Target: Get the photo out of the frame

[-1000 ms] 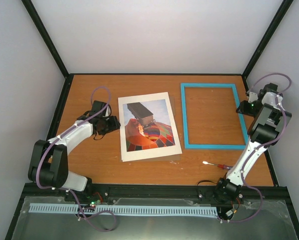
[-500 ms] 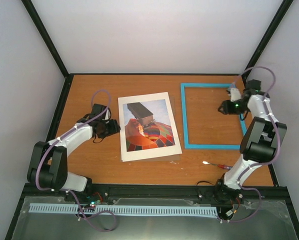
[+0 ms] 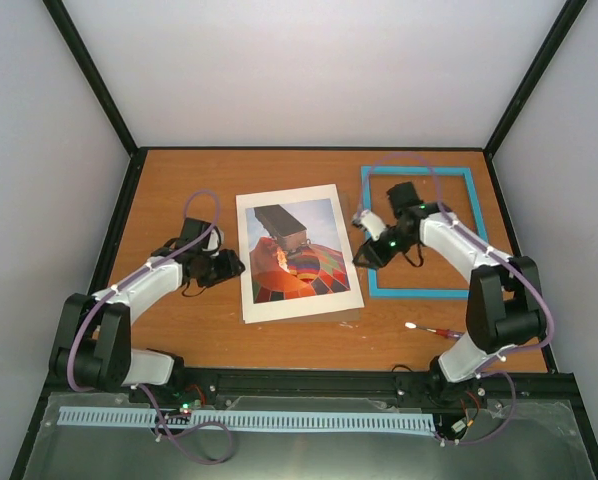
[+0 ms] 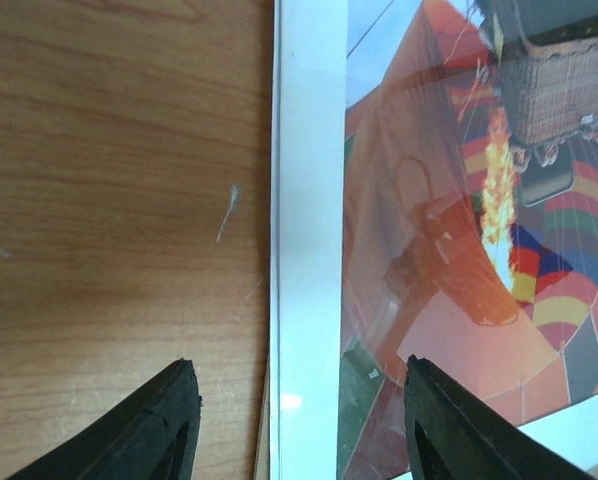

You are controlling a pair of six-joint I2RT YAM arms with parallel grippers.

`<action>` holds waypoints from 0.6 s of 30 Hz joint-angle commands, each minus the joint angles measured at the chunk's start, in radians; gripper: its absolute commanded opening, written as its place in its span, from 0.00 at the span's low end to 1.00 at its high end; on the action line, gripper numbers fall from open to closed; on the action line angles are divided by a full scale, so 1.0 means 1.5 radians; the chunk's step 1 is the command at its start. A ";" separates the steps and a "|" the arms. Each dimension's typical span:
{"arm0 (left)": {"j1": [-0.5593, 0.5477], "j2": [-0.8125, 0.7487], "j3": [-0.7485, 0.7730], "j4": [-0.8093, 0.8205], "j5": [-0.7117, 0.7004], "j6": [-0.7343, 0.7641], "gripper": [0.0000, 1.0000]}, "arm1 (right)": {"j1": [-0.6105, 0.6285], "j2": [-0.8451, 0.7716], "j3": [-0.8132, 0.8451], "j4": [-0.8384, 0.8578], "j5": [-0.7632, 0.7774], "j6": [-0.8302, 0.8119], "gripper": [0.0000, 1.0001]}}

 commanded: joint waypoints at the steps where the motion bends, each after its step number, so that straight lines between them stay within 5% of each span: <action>1: -0.004 -0.010 -0.016 0.012 0.020 0.000 0.57 | 0.100 -0.024 -0.036 0.026 0.021 -0.042 0.45; 8: -0.005 0.002 -0.010 0.008 -0.041 -0.004 0.58 | 0.203 -0.088 -0.107 0.082 0.121 -0.094 0.54; 11: -0.004 0.021 0.001 0.028 -0.035 -0.015 0.58 | 0.234 -0.127 -0.140 0.081 0.169 -0.165 0.67; 18: -0.005 0.020 0.021 0.049 -0.049 -0.022 0.58 | 0.262 -0.224 -0.241 0.093 0.268 -0.312 0.72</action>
